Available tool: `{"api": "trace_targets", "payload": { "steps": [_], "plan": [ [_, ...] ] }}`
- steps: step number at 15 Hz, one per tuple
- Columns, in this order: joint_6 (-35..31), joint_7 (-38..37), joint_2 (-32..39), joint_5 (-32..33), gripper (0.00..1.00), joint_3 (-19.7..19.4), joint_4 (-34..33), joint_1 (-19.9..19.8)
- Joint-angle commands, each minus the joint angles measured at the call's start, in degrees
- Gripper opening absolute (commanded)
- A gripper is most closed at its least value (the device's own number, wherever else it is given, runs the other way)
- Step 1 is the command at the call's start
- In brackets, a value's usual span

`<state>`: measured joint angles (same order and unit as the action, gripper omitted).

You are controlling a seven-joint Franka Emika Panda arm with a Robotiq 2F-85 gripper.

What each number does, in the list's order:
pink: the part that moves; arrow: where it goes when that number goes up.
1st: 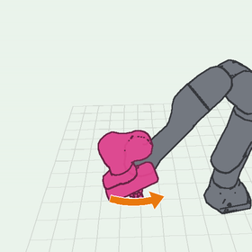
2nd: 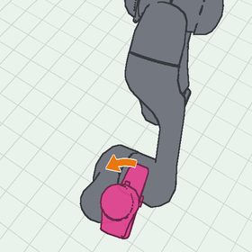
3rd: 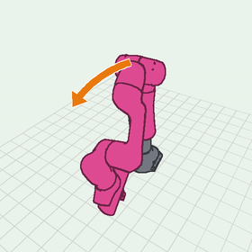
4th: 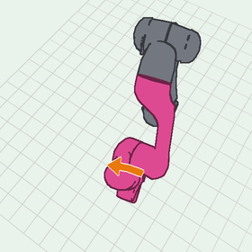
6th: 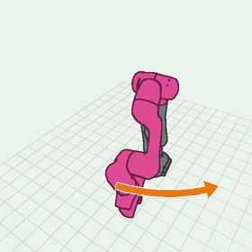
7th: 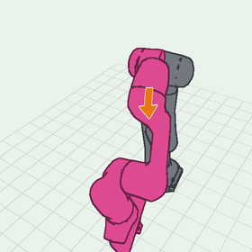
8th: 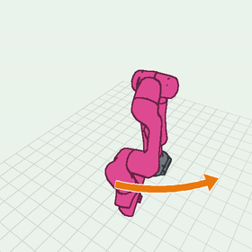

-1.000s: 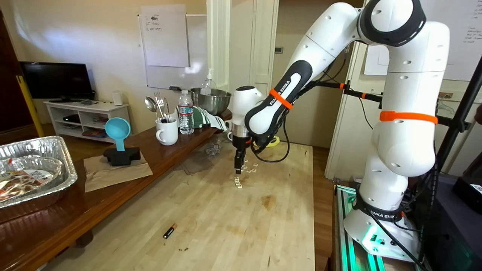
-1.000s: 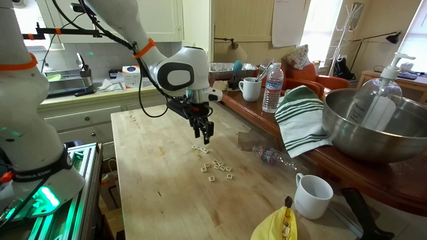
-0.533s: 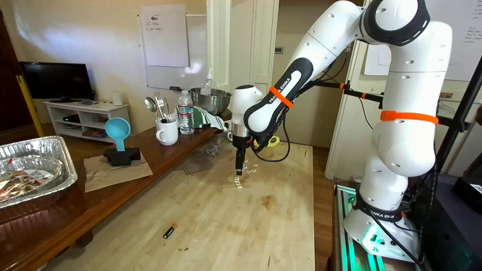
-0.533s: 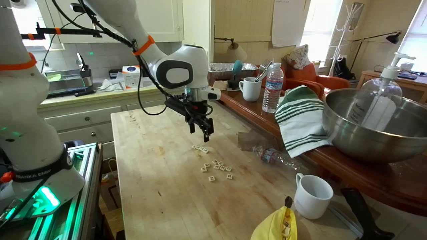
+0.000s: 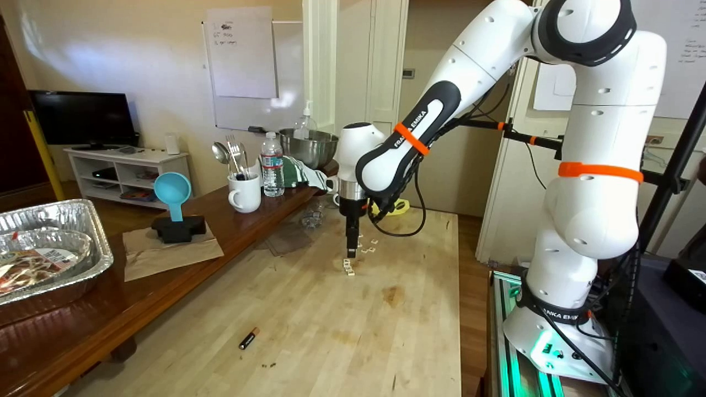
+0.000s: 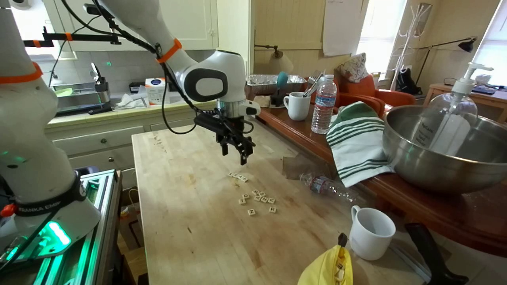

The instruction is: Move some of the letters to the left to spell the word LEAP

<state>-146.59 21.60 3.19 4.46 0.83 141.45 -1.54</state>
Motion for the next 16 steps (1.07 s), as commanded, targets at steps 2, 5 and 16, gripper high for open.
{"api": "trace_targets", "payload": {
  "steps": [2,5,16],
  "plan": [
    [0.14,0.56,-0.19,-0.18,1.00,-0.05,-0.06,0.40],
    [0.13,0.88,-0.27,-0.26,1.00,-0.01,-0.06,0.49],
    [0.13,0.97,-0.28,-0.31,1.00,-0.01,-0.04,0.51]
  ]
}}
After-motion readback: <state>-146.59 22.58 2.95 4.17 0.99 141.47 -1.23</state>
